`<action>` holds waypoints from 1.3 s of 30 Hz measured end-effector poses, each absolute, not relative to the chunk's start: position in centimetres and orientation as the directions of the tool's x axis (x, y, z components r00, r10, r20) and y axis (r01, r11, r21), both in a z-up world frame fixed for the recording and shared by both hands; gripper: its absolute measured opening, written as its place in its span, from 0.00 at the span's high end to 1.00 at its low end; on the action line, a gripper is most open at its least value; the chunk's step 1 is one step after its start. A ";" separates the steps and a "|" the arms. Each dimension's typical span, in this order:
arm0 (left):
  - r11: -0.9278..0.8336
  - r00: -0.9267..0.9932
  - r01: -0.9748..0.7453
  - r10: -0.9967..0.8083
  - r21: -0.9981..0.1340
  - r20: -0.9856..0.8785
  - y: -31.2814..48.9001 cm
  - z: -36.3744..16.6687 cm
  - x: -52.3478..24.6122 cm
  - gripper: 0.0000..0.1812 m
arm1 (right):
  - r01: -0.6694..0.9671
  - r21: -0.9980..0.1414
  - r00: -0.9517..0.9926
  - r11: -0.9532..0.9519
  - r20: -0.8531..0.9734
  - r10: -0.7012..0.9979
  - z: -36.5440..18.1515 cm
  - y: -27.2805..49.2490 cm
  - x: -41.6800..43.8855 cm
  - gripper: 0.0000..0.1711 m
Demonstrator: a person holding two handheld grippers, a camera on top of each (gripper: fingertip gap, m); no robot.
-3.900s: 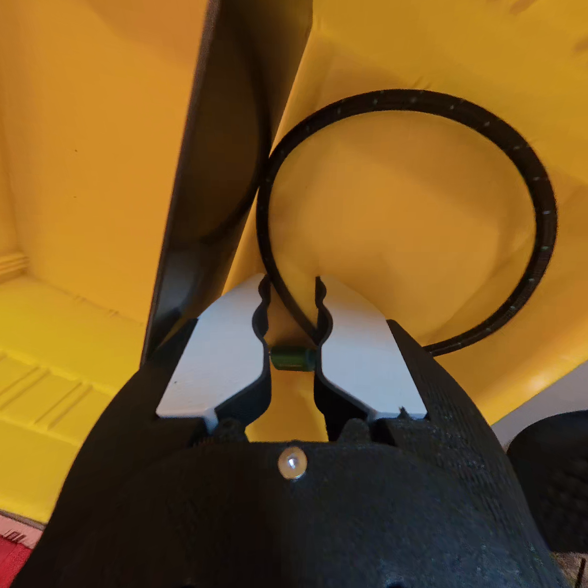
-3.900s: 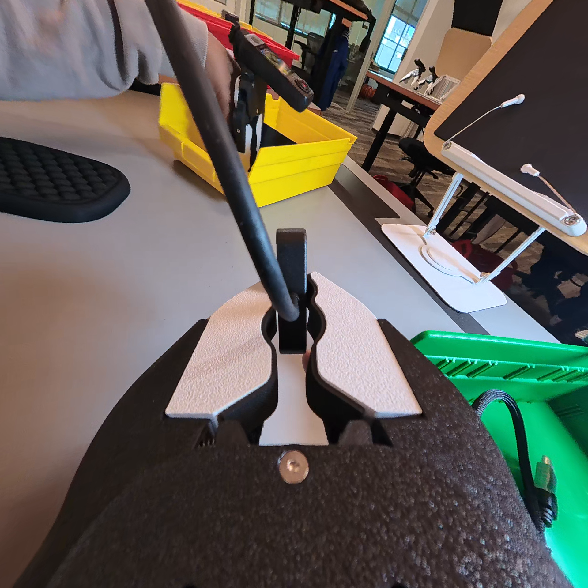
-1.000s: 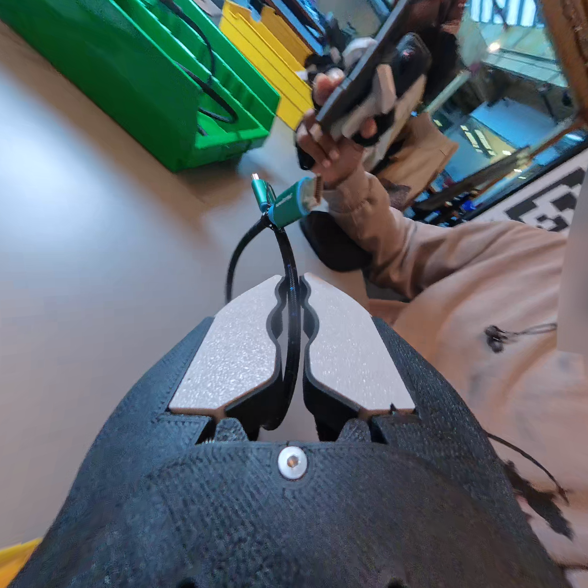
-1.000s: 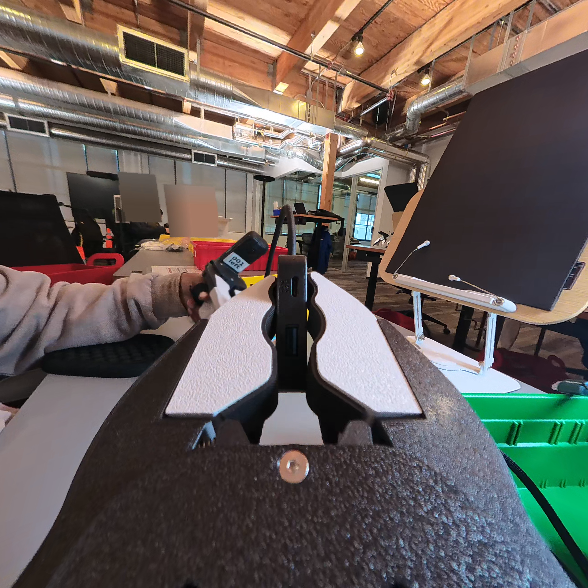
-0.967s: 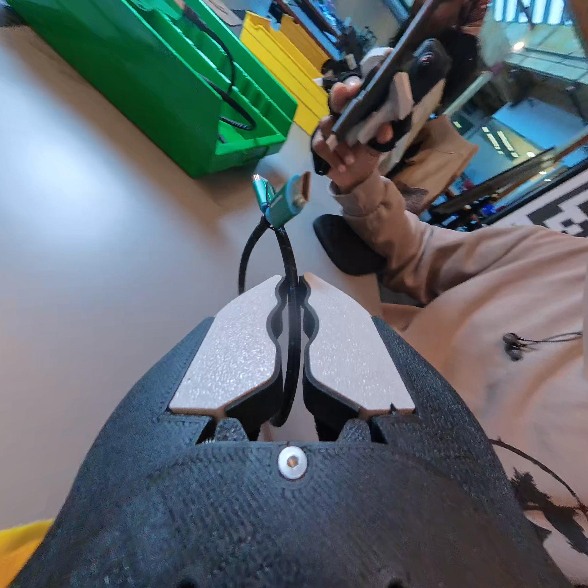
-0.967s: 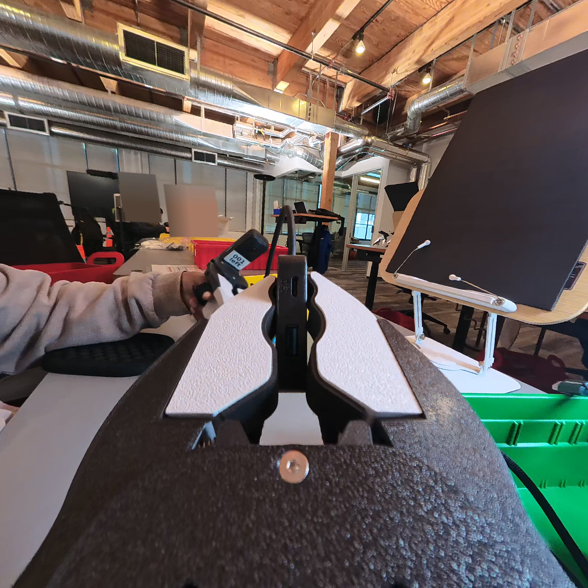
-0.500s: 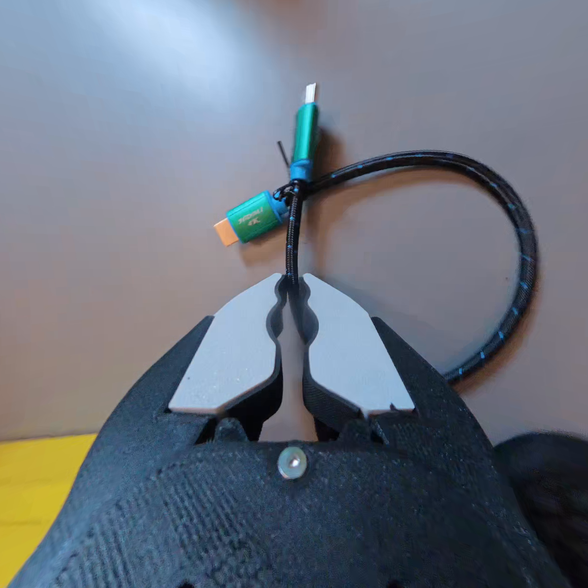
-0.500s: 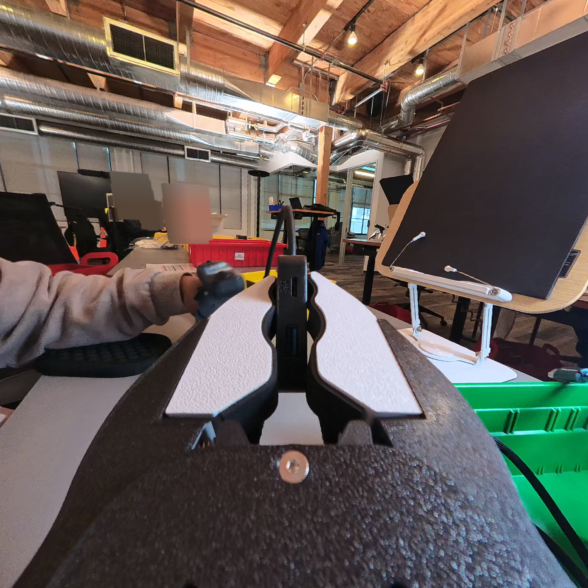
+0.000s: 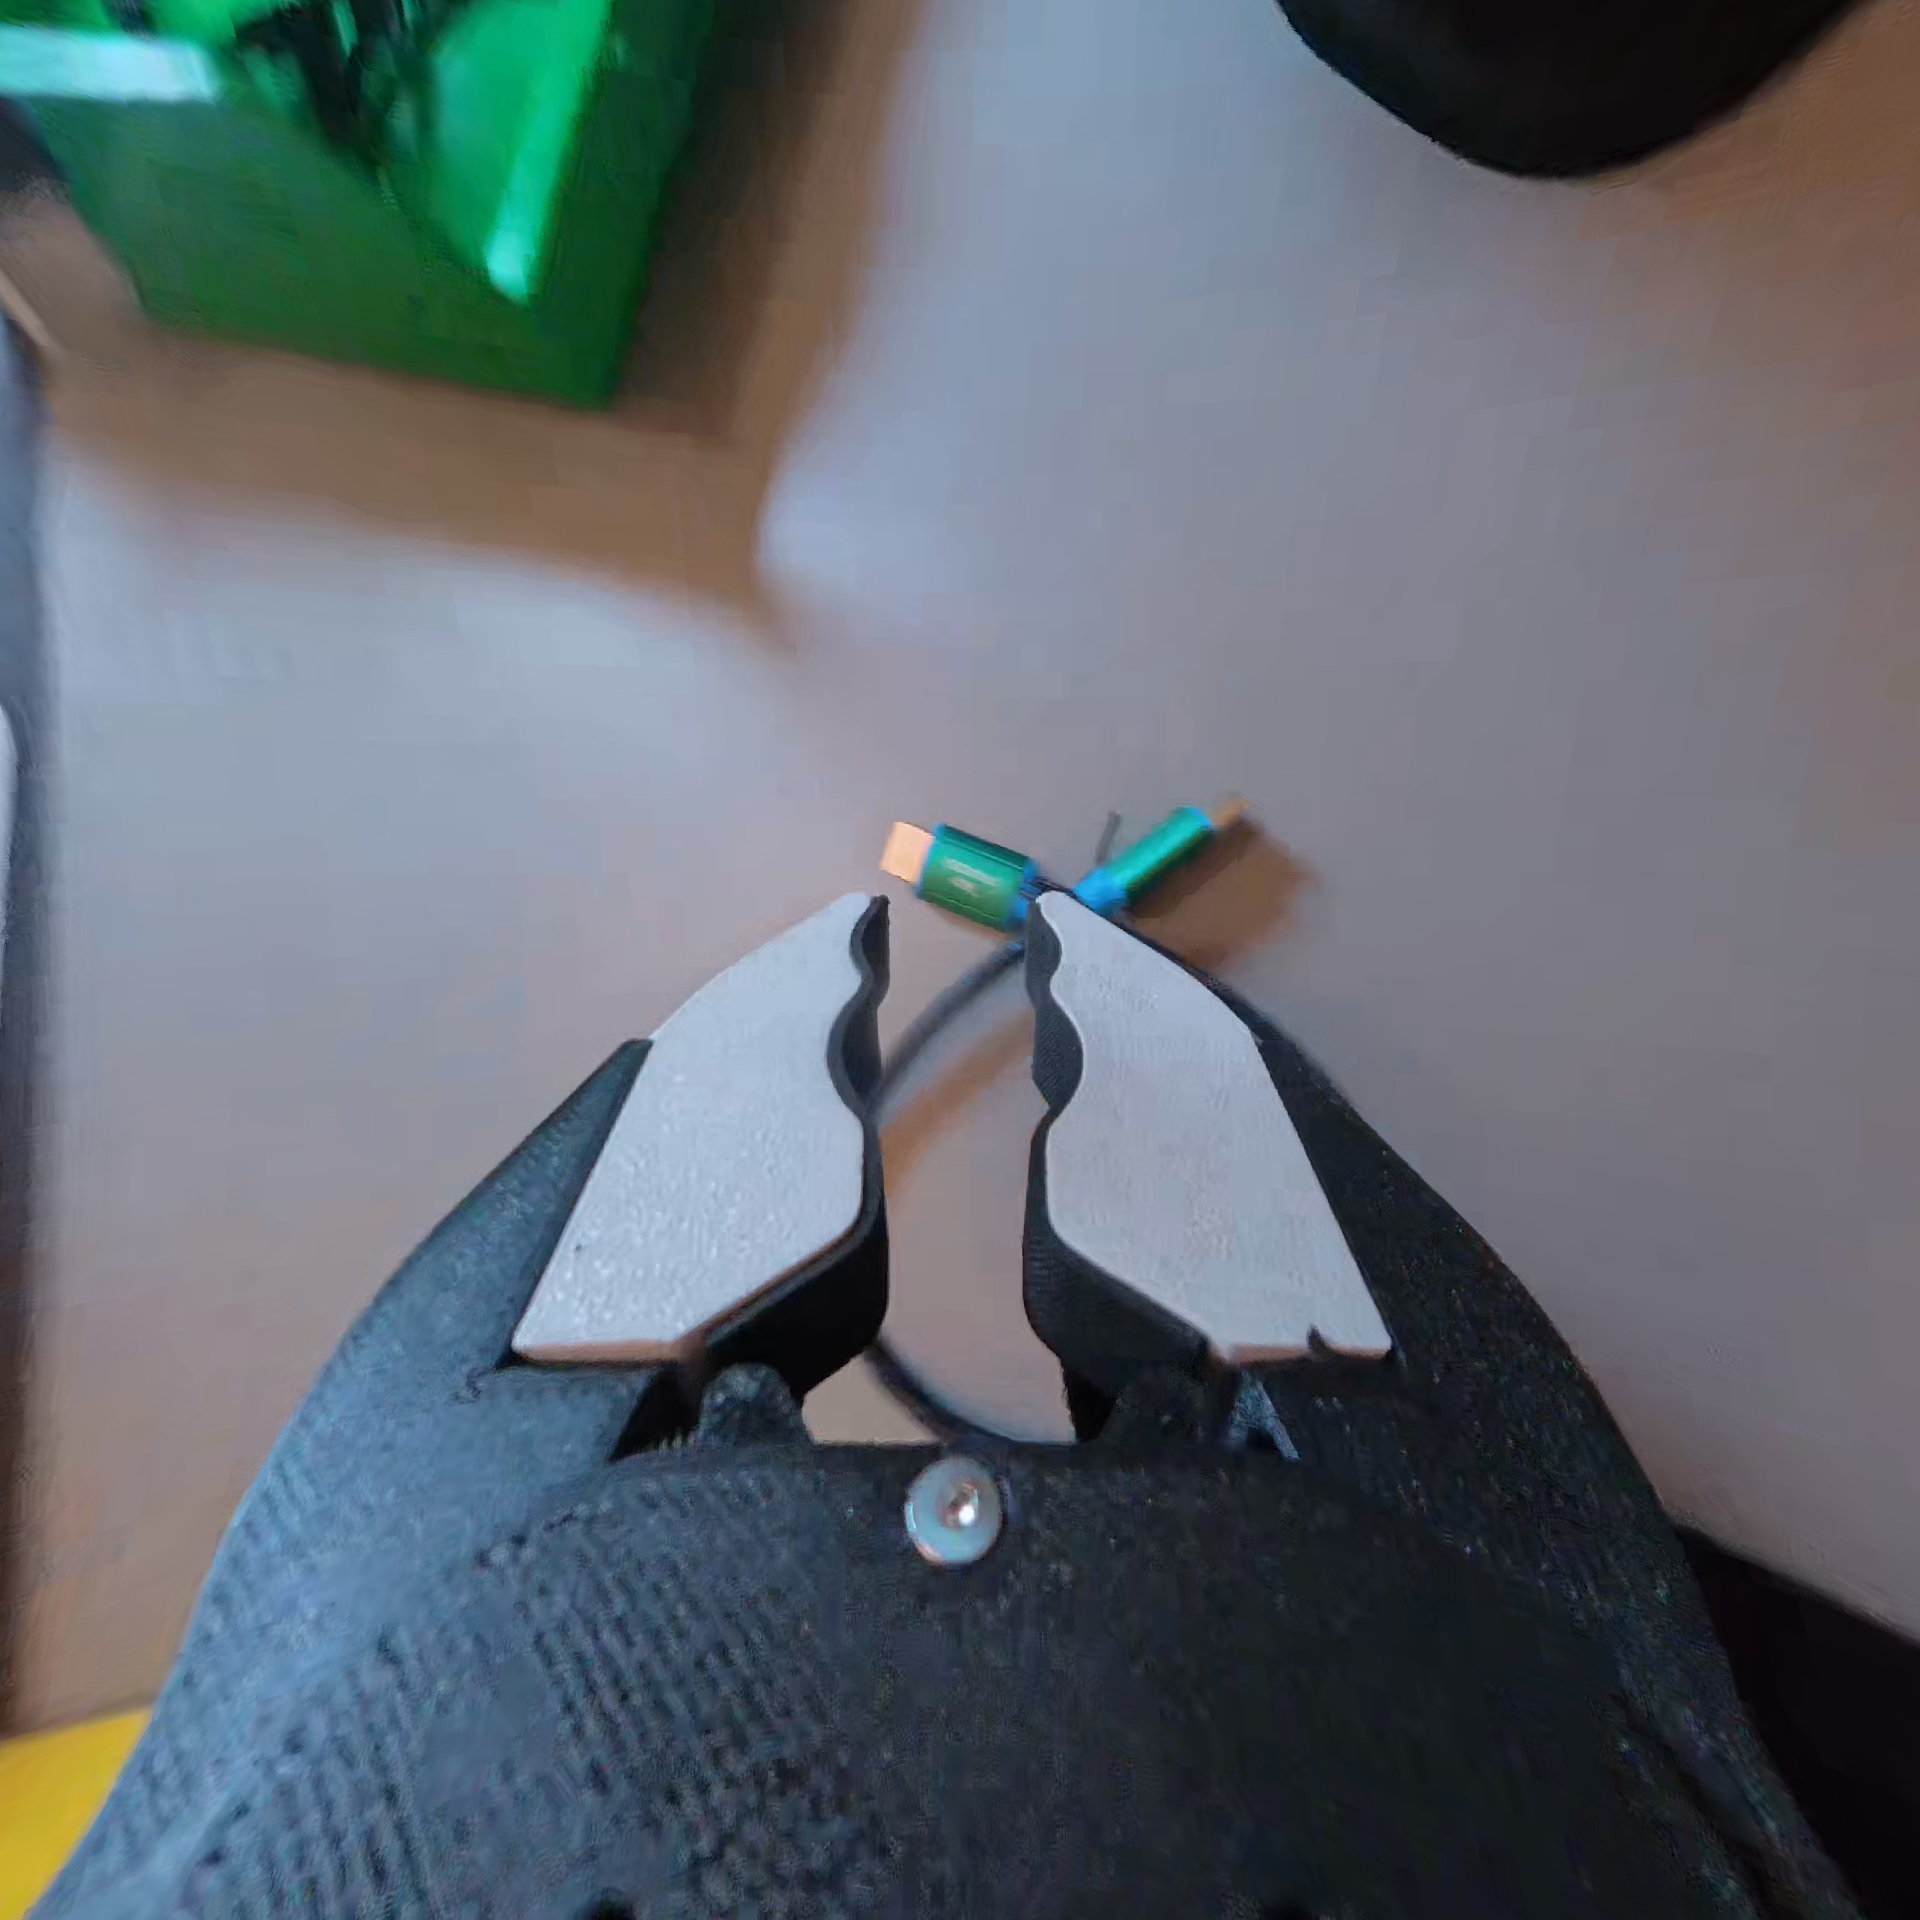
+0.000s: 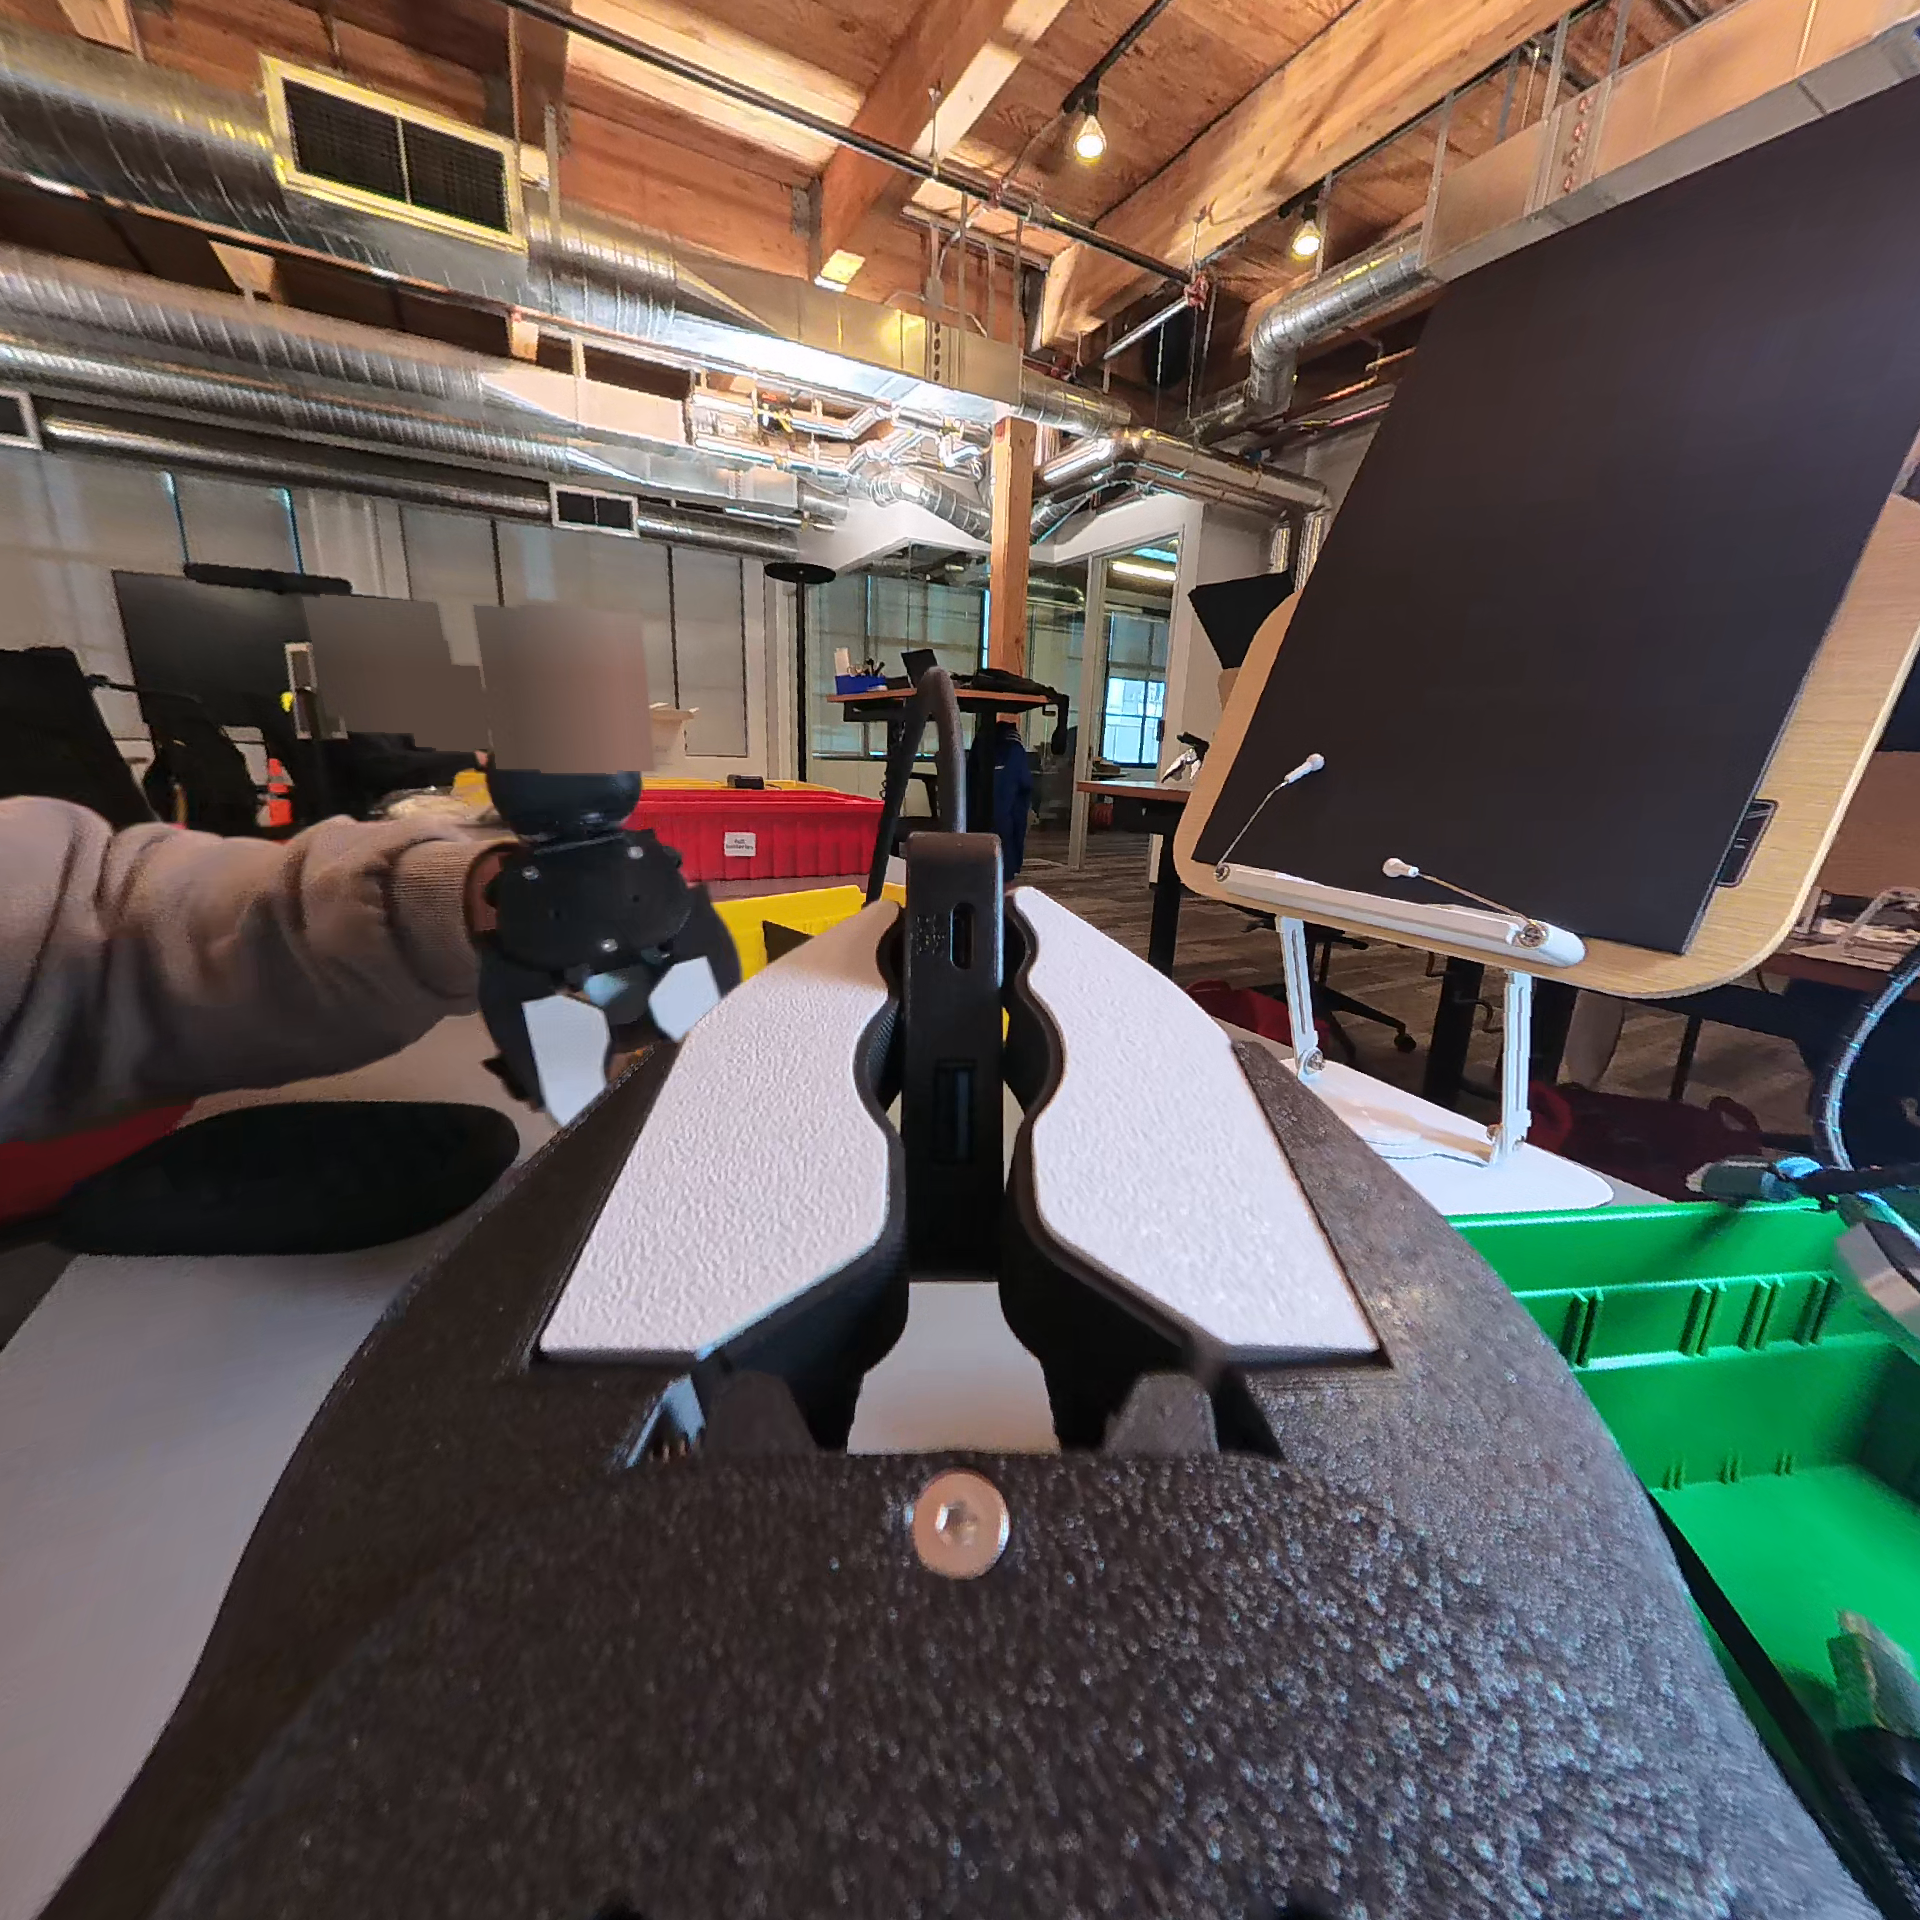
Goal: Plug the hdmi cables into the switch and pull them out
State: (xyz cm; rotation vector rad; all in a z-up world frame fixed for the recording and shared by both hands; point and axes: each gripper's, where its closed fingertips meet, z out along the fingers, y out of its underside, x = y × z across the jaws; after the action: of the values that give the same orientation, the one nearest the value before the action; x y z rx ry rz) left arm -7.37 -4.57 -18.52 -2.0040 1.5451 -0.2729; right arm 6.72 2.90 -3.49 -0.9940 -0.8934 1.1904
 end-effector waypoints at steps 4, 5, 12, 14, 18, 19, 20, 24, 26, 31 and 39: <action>-0.340 0.407 -0.769 -0.913 -0.541 -0.005 -8.9 -21.4 -7.9 0.83 | -0.305 -0.949 0.152 0.074 0.029 0.988 -3.7 2.9 6.5 0.92; -0.339 0.402 -0.792 -0.916 -0.507 -0.015 -9.6 -22.5 -8.3 0.82 | -0.298 -0.952 0.146 0.067 0.024 0.989 -3.9 2.9 6.3 0.92; -0.190 0.250 -0.938 -0.950 -0.289 -0.186 -10.0 -24.2 -12.0 0.95 | -0.268 -0.962 0.136 0.060 0.024 0.990 -4.6 2.6 5.5 0.92; -0.201 0.288 -0.922 -0.926 -0.330 -0.243 -8.6 -22.7 -12.9 0.93 | -0.267 -0.962 0.124 0.059 0.027 0.992 -4.8 2.5 5.5 0.92; -0.157 0.385 -0.723 -0.900 -0.673 -0.204 -7.4 -16.9 -9.1 0.88 | -0.297 -0.954 0.038 0.037 0.027 0.999 -4.5 1.3 5.2 0.92; -0.134 0.394 -0.632 -0.904 -0.764 -0.168 -7.4 -15.3 -7.4 0.86 | -0.310 -0.950 0.010 0.025 0.023 1.000 -4.4 0.8 5.0 0.92; -0.121 0.402 -0.527 -0.908 -0.842 -0.121 -7.3 -13.9 -5.5 0.85 | -0.331 -0.944 -0.014 0.009 0.014 1.000 -4.1 0.2 4.8 0.92; -0.076 0.431 -0.238 -0.902 -0.968 -0.035 -5.9 -11.6 0.4 0.80 | -0.415 -0.903 -0.159 -0.108 -0.045 0.986 -3.1 -2.6 3.6 0.92; -0.010 0.429 -0.188 -0.900 -0.982 -0.073 -5.3 -10.9 2.2 0.77 | -0.435 -0.883 -0.223 -0.174 -0.082 0.971 -3.1 -3.8 2.8 0.92; 0.134 0.421 -0.205 -0.882 -0.970 -0.210 -5.1 -9.9 1.9 0.89 | -0.328 -0.942 -0.221 -0.067 0.008 0.975 -5.0 -5.6 0.6 0.92; 0.330 0.295 -0.601 -0.755 -0.728 -0.586 -6.2 -13.1 -3.3 0.92 | 0.065 -0.865 -0.134 0.498 0.487 0.863 -11.2 -7.0 -1.8 0.91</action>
State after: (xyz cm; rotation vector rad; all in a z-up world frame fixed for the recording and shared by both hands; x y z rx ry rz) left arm -3.33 -6.22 -13.10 -1.3529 1.3881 -0.1606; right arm -1.78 -7.04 -11.17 -0.8263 -1.5633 0.8451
